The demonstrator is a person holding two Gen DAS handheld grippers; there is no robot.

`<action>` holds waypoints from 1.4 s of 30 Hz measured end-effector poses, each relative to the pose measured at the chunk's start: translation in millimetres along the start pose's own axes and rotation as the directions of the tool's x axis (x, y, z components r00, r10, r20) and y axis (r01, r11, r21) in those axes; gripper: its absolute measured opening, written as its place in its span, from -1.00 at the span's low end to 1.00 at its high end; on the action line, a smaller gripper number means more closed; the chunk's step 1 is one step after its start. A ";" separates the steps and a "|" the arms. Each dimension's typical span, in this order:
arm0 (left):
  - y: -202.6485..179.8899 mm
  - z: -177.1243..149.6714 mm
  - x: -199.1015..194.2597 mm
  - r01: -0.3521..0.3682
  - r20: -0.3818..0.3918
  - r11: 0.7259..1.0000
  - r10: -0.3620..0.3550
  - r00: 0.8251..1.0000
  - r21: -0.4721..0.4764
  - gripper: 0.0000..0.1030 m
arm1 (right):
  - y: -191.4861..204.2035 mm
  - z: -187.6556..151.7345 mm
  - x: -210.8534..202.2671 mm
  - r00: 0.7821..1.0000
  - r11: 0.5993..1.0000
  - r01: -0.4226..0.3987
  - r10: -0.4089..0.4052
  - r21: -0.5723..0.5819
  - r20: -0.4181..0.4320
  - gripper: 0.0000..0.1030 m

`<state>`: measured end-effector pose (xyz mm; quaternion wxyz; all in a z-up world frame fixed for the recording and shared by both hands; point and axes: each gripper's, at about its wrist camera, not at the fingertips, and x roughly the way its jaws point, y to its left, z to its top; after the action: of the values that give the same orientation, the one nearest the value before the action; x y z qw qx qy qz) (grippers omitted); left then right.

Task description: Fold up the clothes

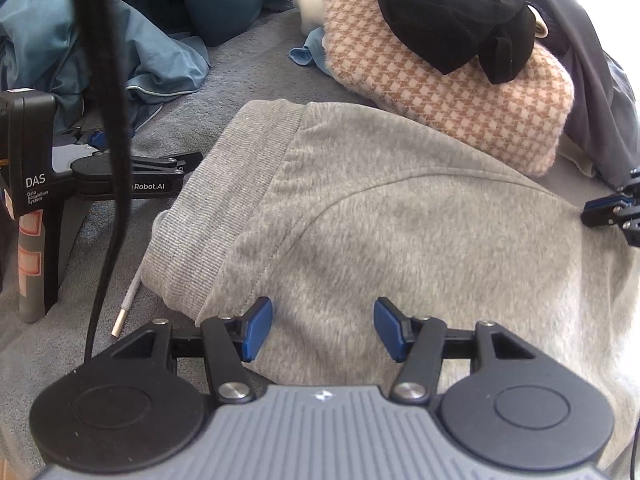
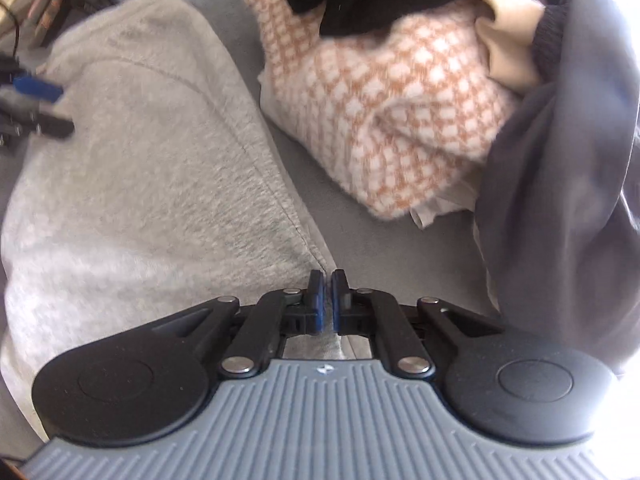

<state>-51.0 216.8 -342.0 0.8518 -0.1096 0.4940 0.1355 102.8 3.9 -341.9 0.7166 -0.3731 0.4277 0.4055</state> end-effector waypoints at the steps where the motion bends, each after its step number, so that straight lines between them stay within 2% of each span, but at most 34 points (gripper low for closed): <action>1: 0.5 0.5 -0.5 0.005 0.000 1.000 -0.005 1.000 0.000 0.12 | 0.3 -1.8 1.9 1.000 1.000 0.006 -0.006 -0.004 -0.009 -0.96; 5: 2.6 -0.2 -0.3 0.020 0.002 1.000 -0.020 1.000 -0.003 0.12 | 2.5 -6.2 13.3 0.999 1.000 0.020 -0.020 0.000 -0.033 -0.96; 8: 1.9 -0.9 1.3 0.024 0.000 1.000 -0.024 1.000 0.004 0.14 | 6.6 -8.2 24.9 0.997 0.998 0.066 -0.066 -0.018 -0.045 -0.92; 10: 1.5 -1.4 1.7 0.029 0.001 1.000 -0.029 1.000 0.003 0.17 | 6.3 -4.4 18.5 0.997 0.997 0.074 -0.074 -0.003 -0.031 -0.74; 11: 2.0 -2.0 1.6 0.032 0.003 0.999 -0.032 0.999 -0.001 0.17 | 5.9 -0.2 9.8 0.998 0.998 0.067 -0.067 0.011 -0.012 -0.53; 12: 2.5 -2.5 1.4 0.036 0.005 0.999 -0.036 0.999 -0.006 0.17 | 5.5 4.0 1.0 0.998 0.998 0.060 -0.060 0.025 0.007 -0.41; 13: 3.1 -3.0 1.2 0.040 0.007 0.999 -0.040 0.999 -0.011 0.17 | 5.1 8.2 -7.7 0.998 0.998 0.052 -0.053 0.038 0.027 -0.41; 18: 8.1 -4.1 -1.9 0.063 0.019 0.997 -0.063 0.998 -0.032 0.17 | 3.2 29.2 -51.3 0.992 0.995 0.009 -0.022 0.103 0.125 -0.42; 19: 8.2 -3.9 -3.4 0.064 0.020 0.998 -0.063 0.998 -0.028 0.17 | 10.1 38.5 -52.9 0.985 0.995 -0.043 0.028 0.086 0.168 -0.44; 20: 8.1 -3.8 -5.3 0.063 0.022 0.998 -0.062 0.998 -0.019 0.16 | 22.7 65.4 -44.2 0.973 0.993 -0.105 0.093 0.046 0.210 -0.45; 22: 7.6 -3.6 -10.4 0.056 0.030 0.998 -0.056 0.998 0.005 0.16 | 36.7 95.4 -24.7 0.949 0.983 -0.184 0.182 -0.018 0.256 -0.57; 25: 8.8 -3.5 -16.1 0.047 0.040 0.998 -0.049 0.998 0.033 0.16 | 54.3 145.0 14.0 0.909 0.954 -0.291 0.299 -0.070 0.290 -0.74; 27: 12.5 -3.3 -15.6 0.041 0.036 0.999 -0.042 0.998 0.034 0.16 | 63.4 159.0 43.6 0.915 0.949 -0.312 0.313 -0.047 0.253 -0.80; 28: 14.5 -3.1 -14.5 0.037 0.033 0.999 -0.038 0.999 0.034 0.16 | 59.7 164.6 53.1 0.939 0.963 -0.269 0.268 -0.024 0.215 -0.84; 30: 19.5 -1.4 -13.3 0.038 0.031 0.999 -0.039 0.999 0.037 0.16 | 54.8 165.3 75.0 0.962 0.972 -0.222 0.206 0.077 0.178 -0.86; 31: 21.6 -0.5 -13.1 0.042 0.028 0.999 -0.043 0.999 0.033 0.16 | 44.9 163.8 73.2 0.958 0.956 -0.249 0.219 0.155 0.186 -0.86; 33: 25.2 1.1 -13.2 0.051 0.022 0.998 -0.051 0.998 0.022 0.16 | 32.4 156.2 50.9 0.955 0.942 -0.244 0.192 0.231 0.225 -0.82; 36: 28.0 3.2 -15.0 0.061 0.018 0.998 -0.061 0.998 0.020 0.15 | 18.0 123.8 -6.2 0.957 0.937 -0.200 0.125 0.285 0.263 -0.82; 37: 28.6 4.0 -15.7 0.062 0.019 0.998 -0.062 0.998 0.019 0.15 | 13.5 105.2 -27.2 0.957 0.925 -0.210 0.128 0.317 0.261 -0.81; 39: 29.3 5.9 -16.5 0.060 0.020 0.998 -0.060 0.998 0.018 0.15 | 11.7 72.5 -57.9 0.960 0.909 -0.225 0.143 0.351 0.242 -0.81; 42: 29.2 8.9 -12.4 0.043 0.008 0.998 -0.044 0.999 0.034 0.15 | 21.8 24.0 -78.1 0.976 0.907 -0.196 0.145 0.373 0.162 -0.81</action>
<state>-59.6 245.6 -328.4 0.8583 -0.1054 0.4901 0.1091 66.8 13.1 -265.9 0.7643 -0.1579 0.4824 0.3977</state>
